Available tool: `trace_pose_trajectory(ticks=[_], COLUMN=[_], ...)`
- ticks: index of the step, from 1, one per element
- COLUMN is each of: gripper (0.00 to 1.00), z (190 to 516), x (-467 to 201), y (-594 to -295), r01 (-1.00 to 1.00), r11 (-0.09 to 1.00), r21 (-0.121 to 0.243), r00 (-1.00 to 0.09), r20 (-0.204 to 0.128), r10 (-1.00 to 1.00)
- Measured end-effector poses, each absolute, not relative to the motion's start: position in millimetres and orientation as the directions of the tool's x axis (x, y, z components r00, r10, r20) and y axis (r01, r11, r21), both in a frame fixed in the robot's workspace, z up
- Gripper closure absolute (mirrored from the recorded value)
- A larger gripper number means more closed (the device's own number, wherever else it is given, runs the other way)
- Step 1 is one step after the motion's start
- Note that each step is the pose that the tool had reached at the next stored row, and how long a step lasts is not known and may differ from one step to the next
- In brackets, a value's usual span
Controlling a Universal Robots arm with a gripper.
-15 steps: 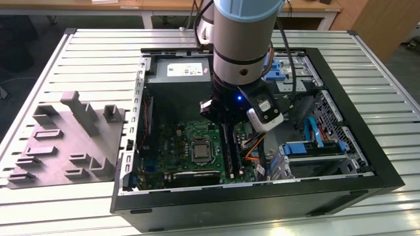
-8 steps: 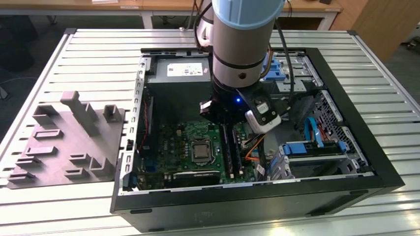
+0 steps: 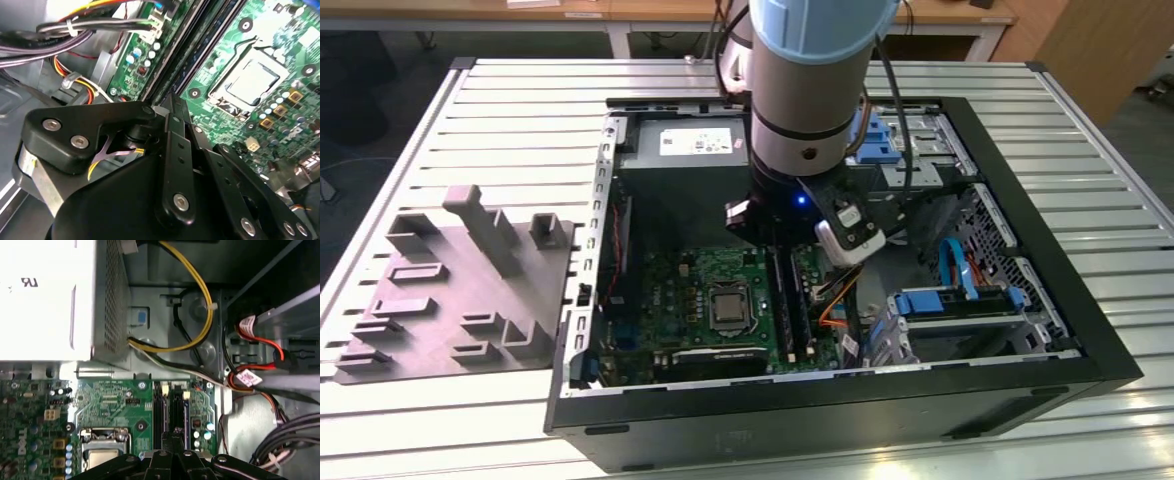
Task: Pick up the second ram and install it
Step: 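Press down the second ram until it locks into place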
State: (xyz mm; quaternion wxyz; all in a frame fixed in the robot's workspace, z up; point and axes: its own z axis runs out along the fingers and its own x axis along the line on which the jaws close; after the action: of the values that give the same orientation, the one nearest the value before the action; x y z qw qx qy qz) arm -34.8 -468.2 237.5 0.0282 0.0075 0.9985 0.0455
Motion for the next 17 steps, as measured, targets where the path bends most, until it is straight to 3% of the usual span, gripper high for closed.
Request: trace_pose_trajectory(ticks=[17], gripper=[0.90], z=[225.9], x=[-36.5], y=[-454.0], r01=[0.012], r11=[0.996], r21=[0.090], r00=[-0.998], r20=[-0.055], r10=[0.017])
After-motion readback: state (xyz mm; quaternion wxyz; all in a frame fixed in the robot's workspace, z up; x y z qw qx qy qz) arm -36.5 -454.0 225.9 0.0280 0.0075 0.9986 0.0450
